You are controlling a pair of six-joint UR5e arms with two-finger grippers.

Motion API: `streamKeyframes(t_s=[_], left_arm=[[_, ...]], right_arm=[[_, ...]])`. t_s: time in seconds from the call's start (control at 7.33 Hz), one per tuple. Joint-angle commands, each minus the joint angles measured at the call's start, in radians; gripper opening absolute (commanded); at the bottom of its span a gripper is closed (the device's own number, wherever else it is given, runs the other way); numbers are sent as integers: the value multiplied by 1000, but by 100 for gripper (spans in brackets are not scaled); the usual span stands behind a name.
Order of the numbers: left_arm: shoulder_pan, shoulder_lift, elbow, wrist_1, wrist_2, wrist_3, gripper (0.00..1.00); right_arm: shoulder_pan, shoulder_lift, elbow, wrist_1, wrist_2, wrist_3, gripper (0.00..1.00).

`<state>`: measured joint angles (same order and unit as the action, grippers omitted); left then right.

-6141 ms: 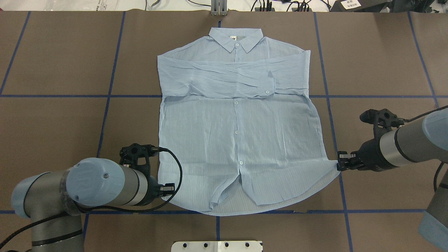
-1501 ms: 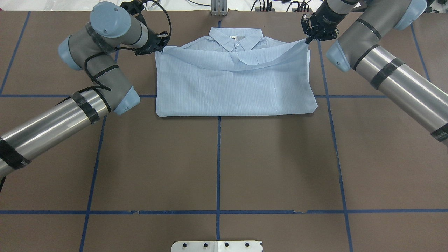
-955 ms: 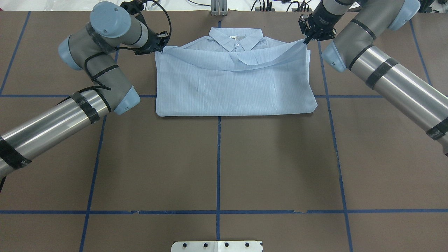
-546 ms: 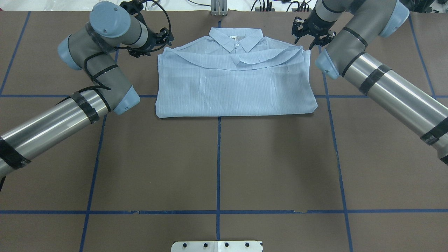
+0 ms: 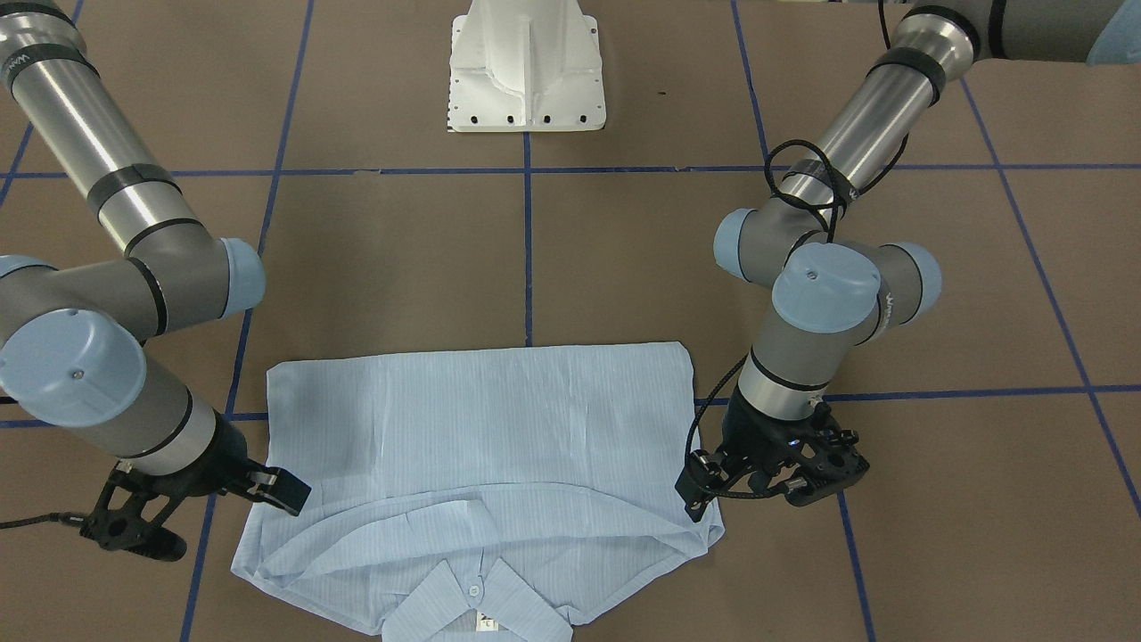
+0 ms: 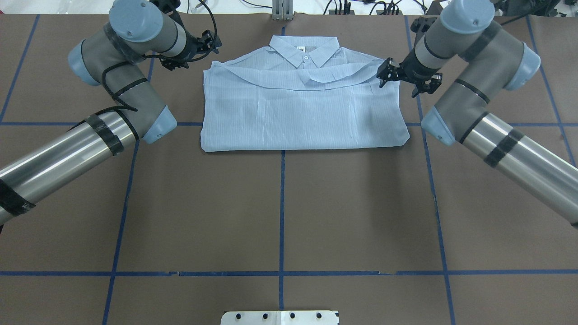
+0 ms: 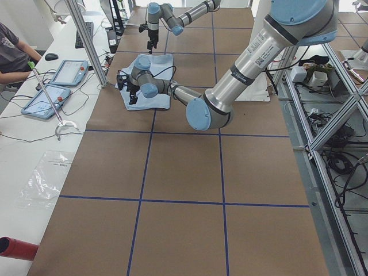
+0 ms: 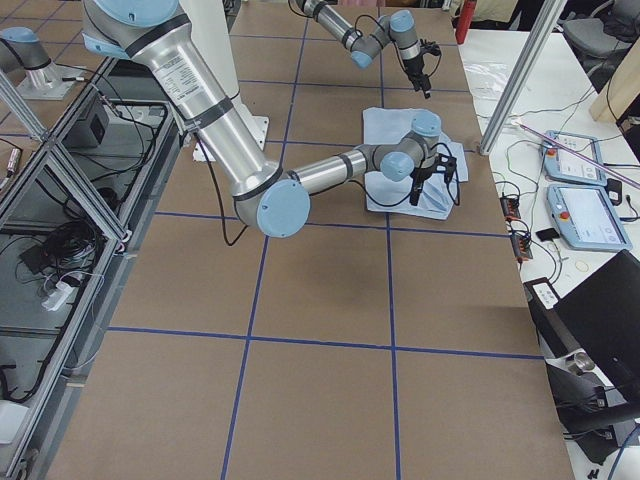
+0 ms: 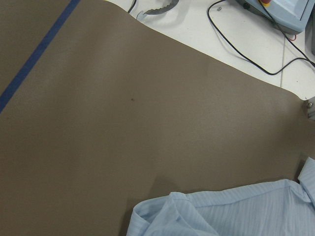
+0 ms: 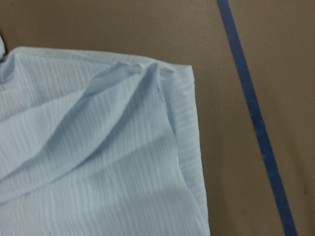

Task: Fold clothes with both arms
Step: 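Move the right gripper to the folded shirt's side edge and grasp it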

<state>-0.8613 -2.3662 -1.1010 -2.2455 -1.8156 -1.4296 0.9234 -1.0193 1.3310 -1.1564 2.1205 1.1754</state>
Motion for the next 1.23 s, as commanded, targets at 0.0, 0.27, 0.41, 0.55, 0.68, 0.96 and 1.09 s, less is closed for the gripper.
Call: streamKeyframes(t_s=[0.0,0.27,0.41,0.55,0.68,0.96,1.09], left_arm=[[-1,5,-11,1,-1,0,99],[-1,5,-16,1,-1,-2,99],[-1,7,-20,1,-1,-2,99],[-1,12,-22,1,-1,-2,99],[-1,18,-22,0,-1,-2,99],[-1,21,-22,0,1,-2,99],[-1,21,-22,0,1,-2,99]], right_arm=[[-52,-149,155,-2,-2,3,100],[-106,-153,137,0,-25,-2,92],[-106,-147,137,-6,-20,-2,78],[-106,-147,137,-6,-19,-5,53],[-101,-150,137,-8,-19,-8,11],[-92,-154,151,-3,-11,-13,0],[-90,-156,158,-11,-7,-13,0]])
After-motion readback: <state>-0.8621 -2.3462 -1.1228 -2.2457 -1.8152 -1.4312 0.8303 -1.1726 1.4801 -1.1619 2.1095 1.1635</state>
